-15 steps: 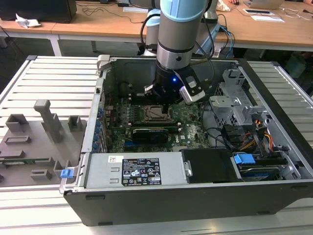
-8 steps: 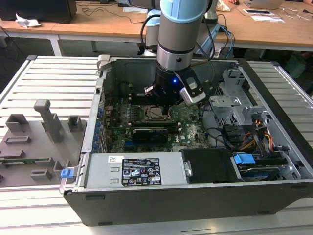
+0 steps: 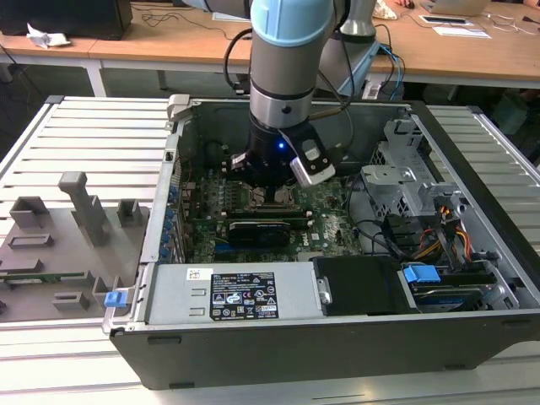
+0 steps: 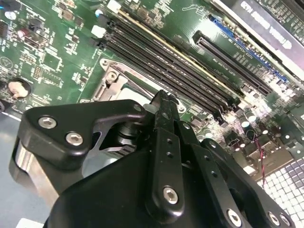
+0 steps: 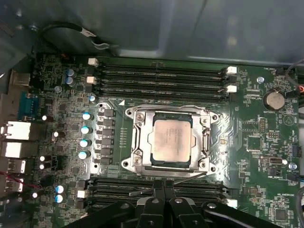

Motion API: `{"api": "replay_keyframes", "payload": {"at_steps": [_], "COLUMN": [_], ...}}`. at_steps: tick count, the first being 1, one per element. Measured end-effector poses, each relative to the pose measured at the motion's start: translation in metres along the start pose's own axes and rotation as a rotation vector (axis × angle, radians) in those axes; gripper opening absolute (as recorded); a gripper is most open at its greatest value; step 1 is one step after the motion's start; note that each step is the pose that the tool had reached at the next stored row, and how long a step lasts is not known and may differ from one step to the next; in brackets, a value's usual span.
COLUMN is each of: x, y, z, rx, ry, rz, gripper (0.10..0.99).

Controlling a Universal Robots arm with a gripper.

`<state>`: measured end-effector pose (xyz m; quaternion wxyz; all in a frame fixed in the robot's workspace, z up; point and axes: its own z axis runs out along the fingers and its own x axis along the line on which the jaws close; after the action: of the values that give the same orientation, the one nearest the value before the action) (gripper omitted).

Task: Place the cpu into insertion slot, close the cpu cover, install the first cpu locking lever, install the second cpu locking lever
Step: 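Install the second cpu locking lever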

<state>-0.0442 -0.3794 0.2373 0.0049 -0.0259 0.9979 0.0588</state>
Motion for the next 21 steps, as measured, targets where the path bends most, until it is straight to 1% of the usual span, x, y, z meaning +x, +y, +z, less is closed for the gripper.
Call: {"api": "replay_keyframes", "payload": {"at_steps": [4, 5, 7, 8, 9, 10, 13, 17, 21], "x": [0.0017, 0.0019, 0.0021, 0.0023, 0.0030, 0.0053, 0.0094, 0.0109, 0.0114], "y": [-0.0006, -0.0009, -0.0015, -0.0030, -0.0042, -0.0054, -0.0063, -0.0068, -0.0073], "z": [0.0058, 0.0065, 0.0068, 0.0067, 0.0065, 0.0064, 0.0064, 0.0078, 0.0118], "rx": [-0.001, -0.003, -0.014, -0.025, -0.032, -0.036, -0.039, -0.050, -0.052], "ry": [0.0000, 0.0000, -0.0008, -0.0013, -0.0017, -0.0019, -0.0021, -0.0028, -0.0026], "rz": [0.000, 0.000, 0.000, 0.000, 0.000, 0.000, 0.000, 0.000, 0.000], "gripper": [0.106, 0.106, 0.106, 0.106, 0.106, 0.106, 0.106, 0.106, 0.106]}}
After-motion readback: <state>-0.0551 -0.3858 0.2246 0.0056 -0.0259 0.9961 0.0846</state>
